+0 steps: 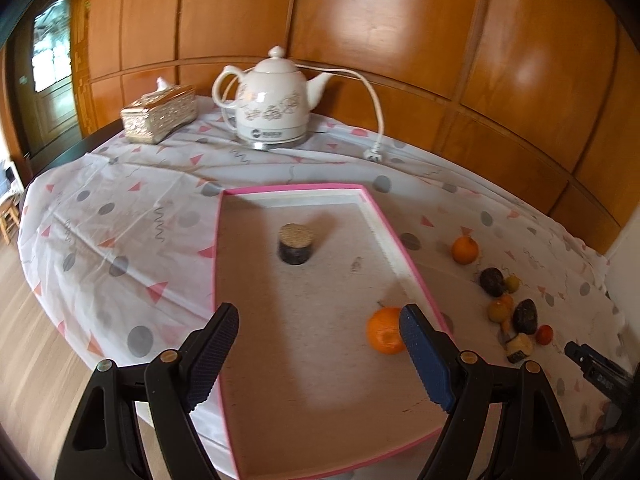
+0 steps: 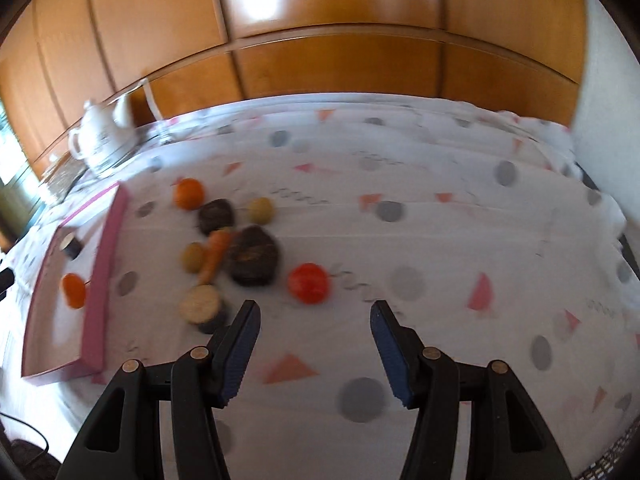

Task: Organize fruits
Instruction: 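Reach the left tool to the dark brown round slice and grasp it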

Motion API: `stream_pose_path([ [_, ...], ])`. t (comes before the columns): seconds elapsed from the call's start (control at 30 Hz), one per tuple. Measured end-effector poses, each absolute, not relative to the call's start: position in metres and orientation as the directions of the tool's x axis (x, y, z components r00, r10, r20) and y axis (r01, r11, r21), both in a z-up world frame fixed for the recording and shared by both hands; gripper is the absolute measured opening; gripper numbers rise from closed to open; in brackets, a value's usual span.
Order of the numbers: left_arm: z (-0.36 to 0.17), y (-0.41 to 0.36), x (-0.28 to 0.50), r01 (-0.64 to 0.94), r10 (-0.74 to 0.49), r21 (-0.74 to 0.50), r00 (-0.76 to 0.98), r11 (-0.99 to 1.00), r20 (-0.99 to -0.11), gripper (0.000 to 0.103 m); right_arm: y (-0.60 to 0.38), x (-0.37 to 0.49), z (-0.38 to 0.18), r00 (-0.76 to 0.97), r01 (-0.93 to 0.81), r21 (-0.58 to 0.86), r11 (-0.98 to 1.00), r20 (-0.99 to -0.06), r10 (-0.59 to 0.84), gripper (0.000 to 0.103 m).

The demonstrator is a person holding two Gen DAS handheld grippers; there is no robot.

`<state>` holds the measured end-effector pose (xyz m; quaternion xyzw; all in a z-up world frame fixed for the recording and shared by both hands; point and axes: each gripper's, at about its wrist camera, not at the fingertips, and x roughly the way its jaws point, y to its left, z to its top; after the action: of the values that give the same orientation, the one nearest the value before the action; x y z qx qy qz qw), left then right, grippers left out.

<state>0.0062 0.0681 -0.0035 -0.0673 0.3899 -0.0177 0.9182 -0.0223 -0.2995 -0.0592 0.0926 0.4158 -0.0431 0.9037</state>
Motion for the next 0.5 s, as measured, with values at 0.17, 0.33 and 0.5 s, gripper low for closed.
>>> stream_pose_path([
  [0.17,0.000,0.049,0.008,0.036,-0.114,-0.124,0.695,0.992,-0.710,0.083,-0.325,-0.030,-0.059,0.651,0.226,0.115,0.967,-0.756,-0.062,0.058],
  [0.33,0.002,0.031,0.010,0.089,-0.138,-0.106,0.690,0.990,-0.711,0.083,-0.347,-0.034,-0.062,0.645,0.292,0.117,0.949,-0.757,-0.106,0.058],
  [0.5,0.003,0.012,0.013,0.140,-0.160,-0.088,0.682,0.986,-0.714,0.083,-0.366,-0.038,-0.067,0.629,0.355,0.113,0.928,-0.763,-0.148,0.058],
])
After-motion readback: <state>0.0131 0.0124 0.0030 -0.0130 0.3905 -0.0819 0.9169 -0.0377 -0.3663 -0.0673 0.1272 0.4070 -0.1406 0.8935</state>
